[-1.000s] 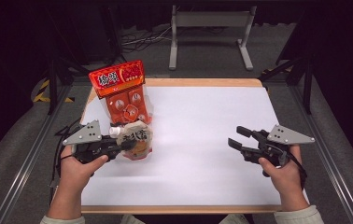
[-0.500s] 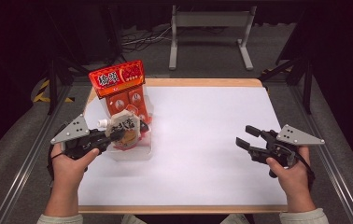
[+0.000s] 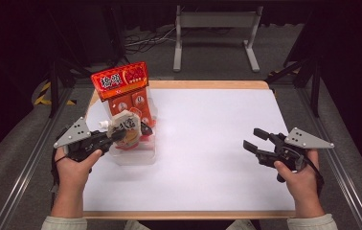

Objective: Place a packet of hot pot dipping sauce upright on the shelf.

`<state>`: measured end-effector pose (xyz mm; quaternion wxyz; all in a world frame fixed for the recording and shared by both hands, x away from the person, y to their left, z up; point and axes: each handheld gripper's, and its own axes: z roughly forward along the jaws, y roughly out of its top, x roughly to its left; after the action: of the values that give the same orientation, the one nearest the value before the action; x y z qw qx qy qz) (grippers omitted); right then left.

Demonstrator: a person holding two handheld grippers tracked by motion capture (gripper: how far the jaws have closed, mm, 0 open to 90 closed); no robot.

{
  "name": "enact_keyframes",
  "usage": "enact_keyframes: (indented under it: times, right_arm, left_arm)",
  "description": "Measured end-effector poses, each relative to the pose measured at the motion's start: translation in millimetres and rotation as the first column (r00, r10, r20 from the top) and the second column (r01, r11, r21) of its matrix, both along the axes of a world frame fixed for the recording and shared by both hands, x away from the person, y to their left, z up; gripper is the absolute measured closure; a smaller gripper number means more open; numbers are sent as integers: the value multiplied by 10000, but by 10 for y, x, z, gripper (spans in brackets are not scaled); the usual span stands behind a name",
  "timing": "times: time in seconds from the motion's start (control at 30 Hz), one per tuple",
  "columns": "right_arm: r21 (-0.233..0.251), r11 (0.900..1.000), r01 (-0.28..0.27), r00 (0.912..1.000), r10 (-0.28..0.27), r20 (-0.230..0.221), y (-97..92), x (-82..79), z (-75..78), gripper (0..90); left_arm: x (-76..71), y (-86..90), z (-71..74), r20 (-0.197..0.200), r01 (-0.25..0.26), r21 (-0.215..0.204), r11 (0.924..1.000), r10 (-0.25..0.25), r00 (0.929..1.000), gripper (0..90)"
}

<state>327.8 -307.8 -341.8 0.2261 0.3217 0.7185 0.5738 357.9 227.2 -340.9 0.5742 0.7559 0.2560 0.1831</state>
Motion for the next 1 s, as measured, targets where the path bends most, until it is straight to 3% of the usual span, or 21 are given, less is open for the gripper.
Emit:
enact_keyframes:
  times: [0.47, 0.73, 1.0]
  right_arm:
    - [2, 10000, -85, 9999, 85, -54, 6, 4, -3, 390]
    - [20, 9999, -133, 9999, 133, -66, 10, 10, -6, 390]
    - [-8, 9997, -231, 9997, 230, -120, 36, 15, -16, 390]
  left_arm:
    - [126, -46, -222, -514, 361, 45, 9993, -359, 9980, 869]
    - [150, -96, -331, -1075, 607, 1, 9982, -604, 9924, 869]
    - [193, -88, -445, -1501, 528, 184, 9984, -495, 9874, 868]
